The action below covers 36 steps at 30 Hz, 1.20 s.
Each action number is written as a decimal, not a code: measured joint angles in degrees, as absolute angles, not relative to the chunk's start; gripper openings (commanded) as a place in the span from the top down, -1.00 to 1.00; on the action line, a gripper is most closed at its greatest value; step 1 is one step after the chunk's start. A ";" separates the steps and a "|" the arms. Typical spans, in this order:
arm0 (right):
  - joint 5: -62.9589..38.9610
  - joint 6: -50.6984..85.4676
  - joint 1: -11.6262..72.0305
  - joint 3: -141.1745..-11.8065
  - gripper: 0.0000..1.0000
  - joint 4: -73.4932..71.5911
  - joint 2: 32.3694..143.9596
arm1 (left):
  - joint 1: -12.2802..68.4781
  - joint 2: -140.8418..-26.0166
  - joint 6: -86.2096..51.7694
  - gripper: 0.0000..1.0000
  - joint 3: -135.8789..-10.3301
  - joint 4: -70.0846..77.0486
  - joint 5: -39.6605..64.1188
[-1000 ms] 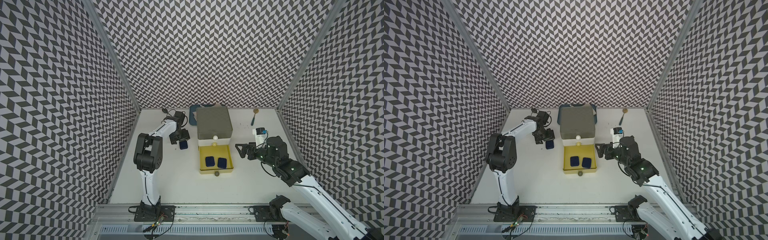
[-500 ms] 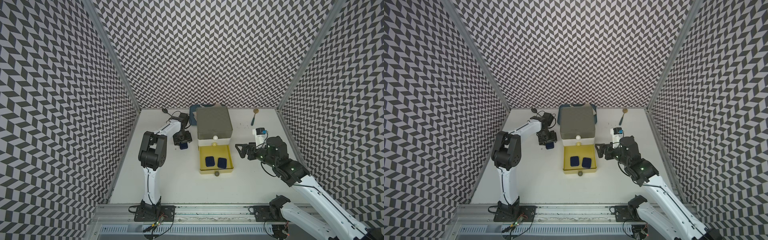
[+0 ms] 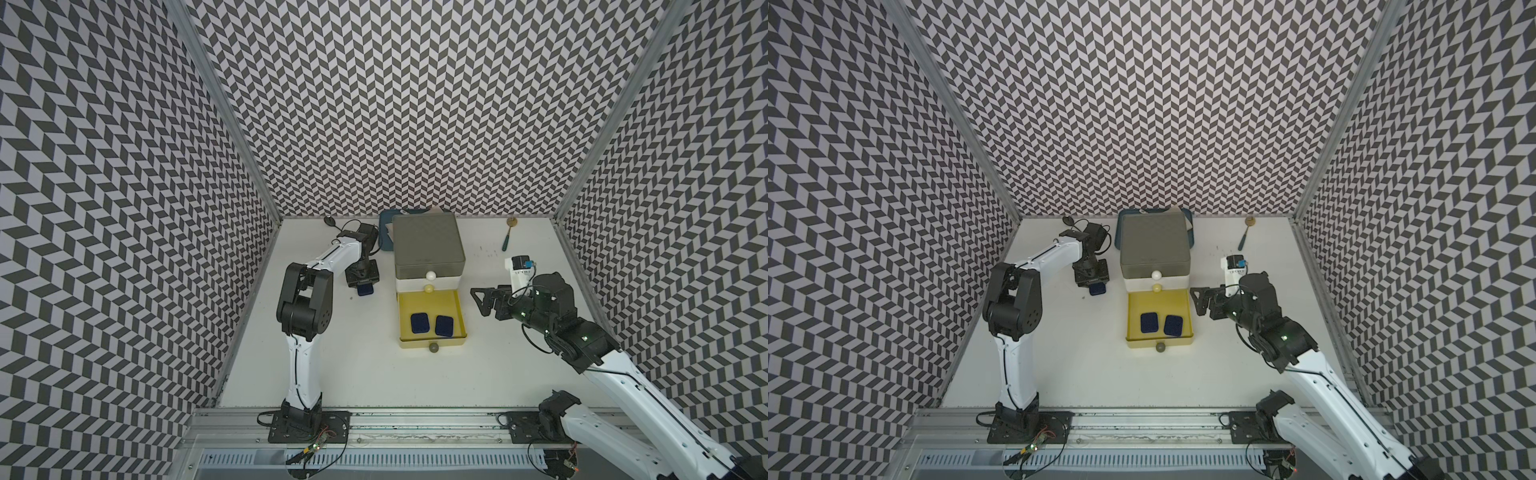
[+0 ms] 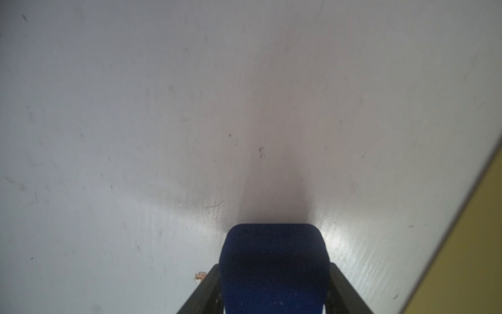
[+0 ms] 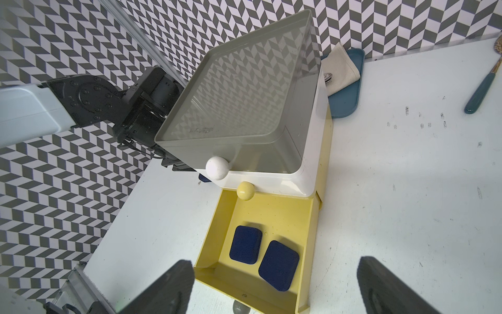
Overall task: Place the brooch boxes into the drawer by color
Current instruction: Pick up the brooch box from the center of the board.
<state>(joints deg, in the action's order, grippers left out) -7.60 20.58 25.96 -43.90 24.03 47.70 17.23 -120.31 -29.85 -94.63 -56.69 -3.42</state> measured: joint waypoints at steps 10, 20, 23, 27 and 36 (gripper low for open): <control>-15.31 20.86 25.96 -43.92 -0.92 21.96 47.70 | 18.39 -103.07 -29.15 -0.02 -91.46 -53.82 -1.61; -20.95 23.99 29.58 -49.19 -0.88 17.10 50.22 | 19.22 -83.40 -30.59 0.02 -86.54 -48.49 7.46; -21.12 24.77 34.72 -53.10 -0.86 15.62 52.95 | 20.84 -79.50 -31.79 0.02 -85.12 -47.18 10.15; -15.62 24.93 41.63 -58.85 -0.80 14.87 58.33 | 24.47 -76.14 -33.26 0.01 -84.68 -46.28 12.10; -5.89 26.74 46.04 -62.98 -0.58 13.04 64.73 | 28.12 -69.47 -35.92 0.02 -82.76 -45.60 14.31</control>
